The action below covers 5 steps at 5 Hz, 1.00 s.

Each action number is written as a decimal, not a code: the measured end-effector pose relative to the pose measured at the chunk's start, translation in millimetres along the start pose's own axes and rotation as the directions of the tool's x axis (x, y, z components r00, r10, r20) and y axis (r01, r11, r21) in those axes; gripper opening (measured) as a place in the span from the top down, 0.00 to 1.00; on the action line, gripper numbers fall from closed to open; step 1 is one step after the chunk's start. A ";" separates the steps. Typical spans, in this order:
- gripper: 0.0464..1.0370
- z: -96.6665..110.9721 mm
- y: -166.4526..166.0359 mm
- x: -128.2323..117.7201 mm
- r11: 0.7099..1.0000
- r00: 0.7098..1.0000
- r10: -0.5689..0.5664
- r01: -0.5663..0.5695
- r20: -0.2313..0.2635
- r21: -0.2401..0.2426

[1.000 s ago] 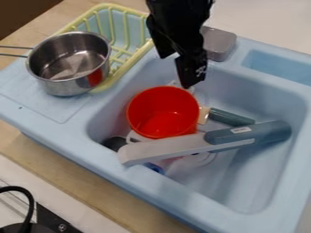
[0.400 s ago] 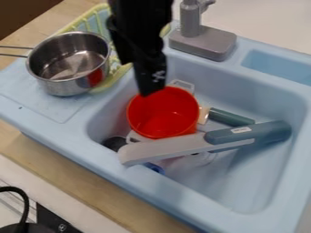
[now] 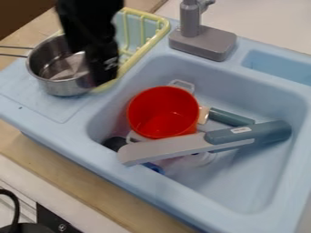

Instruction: Put the silver pot in the yellow basket

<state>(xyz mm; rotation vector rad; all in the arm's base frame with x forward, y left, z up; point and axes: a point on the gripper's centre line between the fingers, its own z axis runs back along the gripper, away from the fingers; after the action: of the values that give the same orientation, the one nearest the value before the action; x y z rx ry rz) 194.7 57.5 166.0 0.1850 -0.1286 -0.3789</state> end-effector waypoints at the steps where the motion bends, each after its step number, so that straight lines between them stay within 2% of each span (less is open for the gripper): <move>1: 0.04 -1.8 4.0 -8.3 0.997 0.997 0.077 -0.077 -0.010 0.021; 2: 0.04 -22.4 7.8 -6.9 0.991 0.991 0.129 -0.130 -0.035 -0.040; 3: 0.04 -33.1 4.6 -2.1 0.992 0.995 0.099 -0.098 0.015 -0.083; 4: 0.07 -43.8 2.5 0.5 0.992 0.997 0.076 -0.074 0.011 -0.104; 5: 0.34 -43.0 -0.5 0.0 0.990 0.995 0.087 -0.081 0.045 -0.119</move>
<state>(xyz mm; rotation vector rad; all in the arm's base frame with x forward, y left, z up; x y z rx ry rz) 201.4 63.7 124.0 0.0542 -0.1630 -0.3061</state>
